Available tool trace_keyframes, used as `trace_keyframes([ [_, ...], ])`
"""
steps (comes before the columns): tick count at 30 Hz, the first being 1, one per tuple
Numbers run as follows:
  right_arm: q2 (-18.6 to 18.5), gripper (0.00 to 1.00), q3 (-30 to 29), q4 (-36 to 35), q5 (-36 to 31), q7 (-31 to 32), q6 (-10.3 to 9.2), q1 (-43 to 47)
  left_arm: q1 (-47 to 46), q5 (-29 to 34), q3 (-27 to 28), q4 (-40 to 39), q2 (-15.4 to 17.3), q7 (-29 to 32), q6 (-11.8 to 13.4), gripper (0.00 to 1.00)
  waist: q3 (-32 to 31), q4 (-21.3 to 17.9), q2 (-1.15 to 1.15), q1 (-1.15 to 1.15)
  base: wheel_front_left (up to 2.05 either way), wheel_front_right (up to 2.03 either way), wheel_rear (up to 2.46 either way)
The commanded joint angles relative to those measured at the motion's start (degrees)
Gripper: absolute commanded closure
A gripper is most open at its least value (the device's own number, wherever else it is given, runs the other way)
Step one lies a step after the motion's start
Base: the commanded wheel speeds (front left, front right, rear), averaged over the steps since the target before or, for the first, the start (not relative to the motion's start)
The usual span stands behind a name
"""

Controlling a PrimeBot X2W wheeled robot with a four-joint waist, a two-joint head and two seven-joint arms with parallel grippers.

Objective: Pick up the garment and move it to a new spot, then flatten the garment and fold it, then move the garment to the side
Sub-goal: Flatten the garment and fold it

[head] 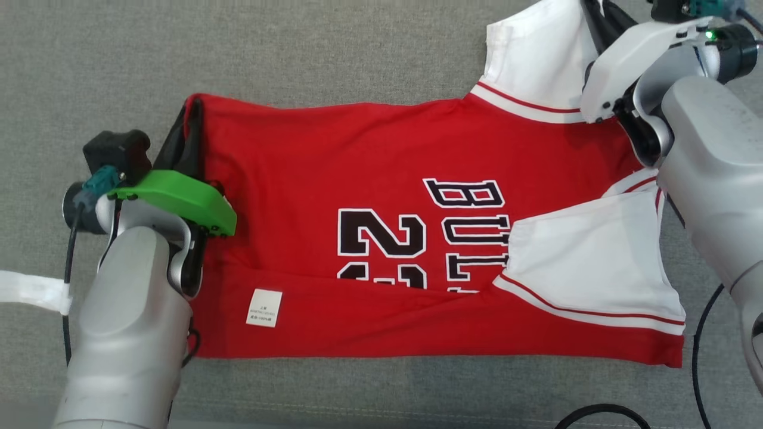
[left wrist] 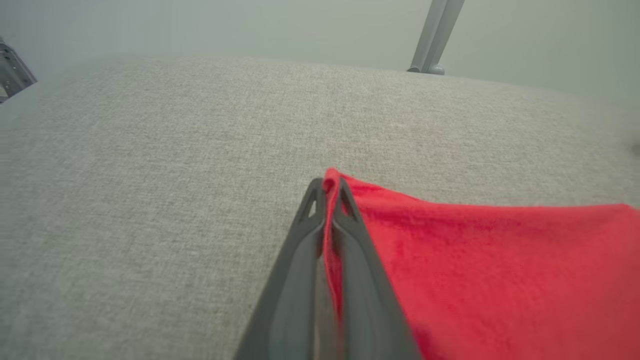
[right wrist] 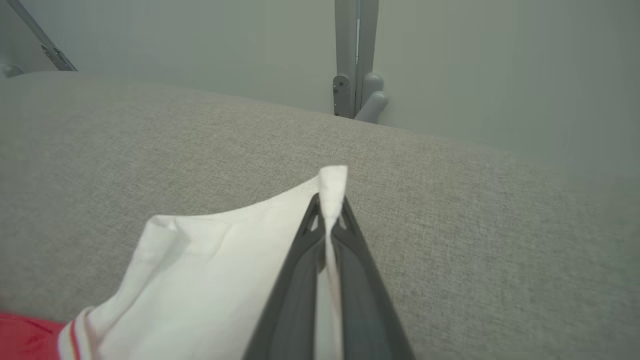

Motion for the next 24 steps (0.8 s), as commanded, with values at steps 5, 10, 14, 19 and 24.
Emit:
trace_keyframes([
  [5,-1.01,1.0,1.12,-3.16,2.51,-3.89,-0.09,4.63,4.85,-1.36,-1.34,-1.2,2.36,0.04,0.13,1.0,-7.67,-3.63,0.0,0.0,0.0,0.0,0.0],
  [10,-3.43,1.0,2.15,-10.7,5.06,-5.08,-0.1,10.84,10.1,-2.28,-2.24,-2.42,4.68,0.04,0.13,1.0,-12.63,-6.1,0.0,0.0,0.0,0.0,0.0],
  [14,-5.68,1.0,0.51,-17.77,6.06,-5.05,-0.1,17.54,15.14,-2.77,-2.63,-3.36,5.92,0.04,0.13,1.0,-16.01,-7.5,0.0,0.0,0.0,0.0,0.0],
  [19,-6.87,1.0,-2.21,-24.54,6.73,-5.05,-0.1,27.36,21.21,-3.74,-2.89,-3.98,6.77,0.04,0.13,1.0,-18.7,-8.66,0.0,0.0,0.0,0.0,0.0],
  [24,-6.56,1.0,-3.15,-27.69,7.23,-5.06,-0.1,36.29,25.04,-4.34,-2.94,-4.04,6.98,0.04,0.13,1.0,-19.61,-9.47,0.0,0.0,0.0,0.0,0.0],
])
